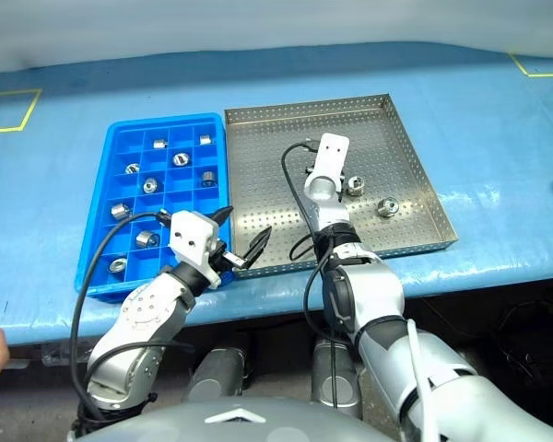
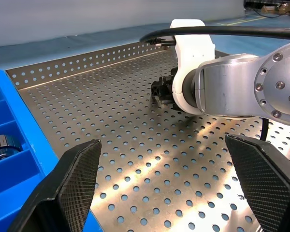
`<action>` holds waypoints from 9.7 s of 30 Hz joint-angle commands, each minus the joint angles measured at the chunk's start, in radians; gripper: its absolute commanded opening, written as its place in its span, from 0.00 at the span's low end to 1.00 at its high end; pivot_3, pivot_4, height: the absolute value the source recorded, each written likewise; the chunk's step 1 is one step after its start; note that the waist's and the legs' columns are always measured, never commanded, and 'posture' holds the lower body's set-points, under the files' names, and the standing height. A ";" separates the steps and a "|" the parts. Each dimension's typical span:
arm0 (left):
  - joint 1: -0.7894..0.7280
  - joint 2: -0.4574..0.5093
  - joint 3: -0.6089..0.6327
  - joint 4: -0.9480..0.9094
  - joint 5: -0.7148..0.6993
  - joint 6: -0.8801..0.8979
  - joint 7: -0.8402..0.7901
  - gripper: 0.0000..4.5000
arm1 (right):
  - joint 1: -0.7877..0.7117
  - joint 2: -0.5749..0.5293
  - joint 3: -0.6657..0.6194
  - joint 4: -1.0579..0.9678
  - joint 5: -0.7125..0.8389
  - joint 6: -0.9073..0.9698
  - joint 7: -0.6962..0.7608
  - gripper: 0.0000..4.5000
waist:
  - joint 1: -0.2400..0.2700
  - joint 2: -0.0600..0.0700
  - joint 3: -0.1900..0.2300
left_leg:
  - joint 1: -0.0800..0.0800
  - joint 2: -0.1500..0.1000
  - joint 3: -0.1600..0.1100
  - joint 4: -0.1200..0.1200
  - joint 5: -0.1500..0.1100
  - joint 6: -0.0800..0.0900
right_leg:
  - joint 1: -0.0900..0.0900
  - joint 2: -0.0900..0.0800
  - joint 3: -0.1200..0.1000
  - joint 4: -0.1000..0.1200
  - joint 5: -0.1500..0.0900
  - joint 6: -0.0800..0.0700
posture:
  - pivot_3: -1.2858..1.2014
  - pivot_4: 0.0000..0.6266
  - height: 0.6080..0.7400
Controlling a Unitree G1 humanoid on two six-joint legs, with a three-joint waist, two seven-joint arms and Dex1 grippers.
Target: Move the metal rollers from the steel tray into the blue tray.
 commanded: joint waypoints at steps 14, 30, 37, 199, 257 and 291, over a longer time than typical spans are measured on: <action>0.079 -0.100 0.095 -0.023 0.036 -0.106 0.161 1.00 | 0.170 0.116 0.288 -0.509 -0.081 0.030 0.287 0.37 | 0.007 0.002 0.001 | -0.001 0.000 -0.001 0.000 0.000 0.000 | -0.001 0.000 0.000 0.000 0.000 0.001 | 0.58 0.24 1.00; 0.283 -0.152 0.168 -0.104 0.105 -0.215 0.296 1.00 | 0.285 0.201 0.609 -0.812 0.057 0.247 0.588 0.37 | 0.084 0.002 0.000 | -0.001 0.000 -0.004 0.000 0.001 -0.001 | -0.001 0.000 -0.002 0.000 -0.006 0.001 | 0.66 0.24 1.00; 0.320 -0.161 0.157 -0.112 0.113 -0.224 0.307 1.00 | 0.297 0.209 0.660 -0.724 0.057 0.280 0.634 0.37 | 0.112 0.002 0.000 | -0.002 0.000 -0.003 -0.001 0.001 -0.001 | -0.002 0.000 -0.003 0.000 -0.006 0.000 | 0.66 0.24 1.00; 0.232 -0.093 0.164 0.022 0.052 -0.278 0.190 1.00 | 0.580 0.161 0.423 -1.257 0.025 0.521 0.337 1.00 | 0.062 0.002 -0.001 | -0.003 0.000 -0.005 -0.001 0.001 -0.003 | -0.001 -0.001 -0.006 0.000 -0.006 0.000 | 0.58 0.24 1.00; 0.230 -0.106 0.133 0.044 0.063 -0.284 0.204 1.00 | 0.219 0.125 0.019 -0.471 0.046 -0.043 -0.492 0.38 | 0.010 0.006 -0.001 | 0.000 0.000 -0.003 -0.002 0.002 -0.001 | 0.000 0.000 -0.003 0.000 -0.006 0.000 | 0.59 0.24 1.00; 0.569 -0.113 0.244 0.006 -0.052 -0.625 0.099 1.00 | 0.532 0.012 0.820 -1.171 0.042 0.546 0.791 0.38 | 0.099 0.005 0.000 | -0.011 0.000 -0.007 -0.002 0.001 -0.003 | -0.012 -0.001 -0.007 0.000 -0.007 -0.001 | 0.64 0.24 1.00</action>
